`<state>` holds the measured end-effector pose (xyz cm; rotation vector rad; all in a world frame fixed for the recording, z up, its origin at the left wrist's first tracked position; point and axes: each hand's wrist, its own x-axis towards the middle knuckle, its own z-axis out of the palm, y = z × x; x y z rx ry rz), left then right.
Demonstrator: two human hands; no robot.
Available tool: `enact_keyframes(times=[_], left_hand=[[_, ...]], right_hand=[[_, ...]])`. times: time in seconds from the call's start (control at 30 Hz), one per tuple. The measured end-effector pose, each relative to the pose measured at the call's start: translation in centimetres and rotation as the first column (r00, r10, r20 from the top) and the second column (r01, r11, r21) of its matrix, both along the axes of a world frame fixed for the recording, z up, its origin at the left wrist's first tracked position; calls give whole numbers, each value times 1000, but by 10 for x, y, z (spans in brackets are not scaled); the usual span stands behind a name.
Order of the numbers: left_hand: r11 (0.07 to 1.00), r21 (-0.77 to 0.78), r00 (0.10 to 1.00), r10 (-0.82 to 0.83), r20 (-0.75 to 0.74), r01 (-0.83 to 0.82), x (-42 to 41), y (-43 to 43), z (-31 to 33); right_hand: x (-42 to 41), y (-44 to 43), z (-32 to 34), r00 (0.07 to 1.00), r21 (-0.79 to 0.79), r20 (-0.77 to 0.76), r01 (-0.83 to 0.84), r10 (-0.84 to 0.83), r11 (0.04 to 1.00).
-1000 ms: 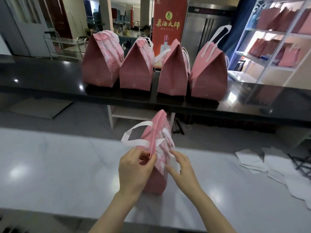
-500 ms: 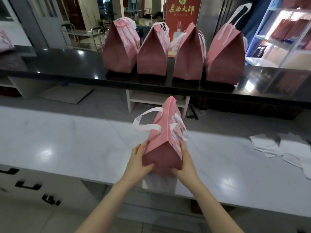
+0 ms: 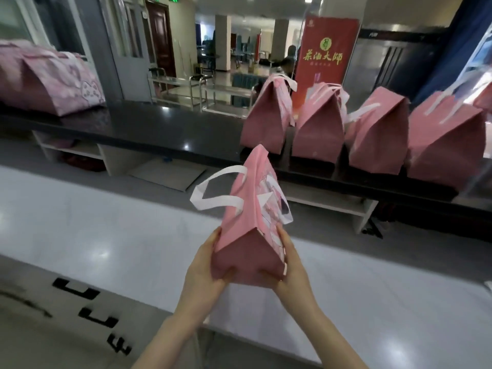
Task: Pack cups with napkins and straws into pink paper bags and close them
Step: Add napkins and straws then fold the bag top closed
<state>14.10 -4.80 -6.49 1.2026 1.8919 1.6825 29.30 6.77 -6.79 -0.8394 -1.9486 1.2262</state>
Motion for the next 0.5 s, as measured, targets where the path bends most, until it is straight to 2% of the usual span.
enact_keyframes(times=[0.27,0.5], left_hand=[[995,51,990,92,-108,-87,-153,-17,49],[991,128,990,64,-123,-48,-234,27,88]], right_hand=[[-151,-17,56,987,-3,-145,-68,67,998],[-220,22,109,988,113,-117,-89,103,990]])
